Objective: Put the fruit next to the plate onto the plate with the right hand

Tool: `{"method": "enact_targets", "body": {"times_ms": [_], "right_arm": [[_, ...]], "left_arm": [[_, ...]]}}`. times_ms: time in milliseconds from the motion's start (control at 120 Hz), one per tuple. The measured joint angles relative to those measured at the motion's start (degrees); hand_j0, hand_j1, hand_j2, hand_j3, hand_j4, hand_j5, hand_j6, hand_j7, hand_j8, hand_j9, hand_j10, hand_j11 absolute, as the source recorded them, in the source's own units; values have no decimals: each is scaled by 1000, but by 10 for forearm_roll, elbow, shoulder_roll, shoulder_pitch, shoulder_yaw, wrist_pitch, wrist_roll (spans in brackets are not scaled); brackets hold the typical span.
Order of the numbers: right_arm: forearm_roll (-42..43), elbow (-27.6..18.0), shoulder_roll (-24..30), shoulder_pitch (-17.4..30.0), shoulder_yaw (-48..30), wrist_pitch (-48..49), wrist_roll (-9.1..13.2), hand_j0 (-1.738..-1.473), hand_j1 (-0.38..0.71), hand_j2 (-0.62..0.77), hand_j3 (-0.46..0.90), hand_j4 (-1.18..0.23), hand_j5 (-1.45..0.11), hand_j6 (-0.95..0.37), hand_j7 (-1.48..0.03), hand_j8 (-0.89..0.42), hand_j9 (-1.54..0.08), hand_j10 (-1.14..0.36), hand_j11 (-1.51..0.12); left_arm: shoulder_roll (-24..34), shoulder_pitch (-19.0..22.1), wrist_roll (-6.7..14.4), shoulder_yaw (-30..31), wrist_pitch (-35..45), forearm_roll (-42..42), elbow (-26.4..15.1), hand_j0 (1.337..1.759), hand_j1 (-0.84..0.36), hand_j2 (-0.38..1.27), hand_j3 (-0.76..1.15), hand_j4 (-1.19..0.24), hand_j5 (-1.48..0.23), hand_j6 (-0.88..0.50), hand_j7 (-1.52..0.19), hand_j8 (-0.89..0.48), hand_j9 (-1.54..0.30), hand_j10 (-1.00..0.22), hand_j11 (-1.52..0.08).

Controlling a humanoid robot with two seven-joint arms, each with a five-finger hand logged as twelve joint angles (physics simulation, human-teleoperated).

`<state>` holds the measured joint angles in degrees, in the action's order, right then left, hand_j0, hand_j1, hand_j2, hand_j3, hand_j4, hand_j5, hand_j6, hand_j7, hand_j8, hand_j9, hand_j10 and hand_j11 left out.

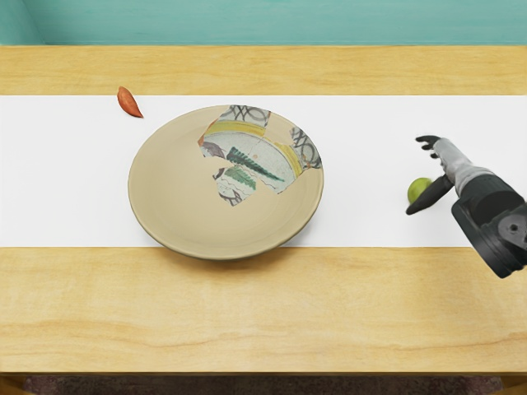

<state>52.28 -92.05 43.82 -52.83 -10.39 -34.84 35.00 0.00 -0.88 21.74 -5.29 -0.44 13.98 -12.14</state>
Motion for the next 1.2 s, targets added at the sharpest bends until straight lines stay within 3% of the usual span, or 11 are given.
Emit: {"method": "enact_targets", "body": {"times_ms": [308,433,725,875,975,1033,1200], "right_arm": [[-1,5,-1,9,10,-2,0,-1658,78,-68,0,-360,-466,-362,-465,-361,-465,-360,-465],[4,5,-1,13,9,-1,0,-1658,153,-76,0,-438,-538,-431,-550,-397,-544,-345,-551],[16,9,-3,27,8,-1,1,-1656,236,-74,-4,-575,-577,-483,-658,-263,-629,-326,-647],[19,12,-4,37,7,-2,1,-1654,243,-76,-2,-632,-556,-641,-681,-388,-622,-454,-658],[21,17,-8,38,8,-2,3,-1649,342,96,-3,-653,-571,-632,-698,-383,-616,-420,-677],[23,21,-10,42,7,-1,3,-1646,382,267,-2,-660,-579,-632,-707,-386,-626,-417,-678],[19,26,-15,50,7,-1,2,-1647,302,53,-1,-670,-589,-717,-722,-464,-663,-461,-690]], "left_arm": [[0,0,0,0,0,0,0,1658,349,0,0,0,0,0,0,0,0,0,0],[0,0,0,0,0,0,0,1658,349,0,0,0,0,0,0,0,0,0,0],[0,0,0,0,0,0,0,1658,349,0,0,0,0,0,0,0,0,0,0],[0,0,0,0,0,0,0,1658,349,0,0,0,0,0,0,0,0,0,0],[0,0,0,0,0,0,0,1658,349,0,0,0,0,0,0,0,0,0,0],[0,0,0,0,0,0,0,1658,349,0,0,0,0,0,0,0,0,0,0],[0,0,0,0,0,0,0,1658,349,0,0,0,0,0,0,0,0,0,0]]}}
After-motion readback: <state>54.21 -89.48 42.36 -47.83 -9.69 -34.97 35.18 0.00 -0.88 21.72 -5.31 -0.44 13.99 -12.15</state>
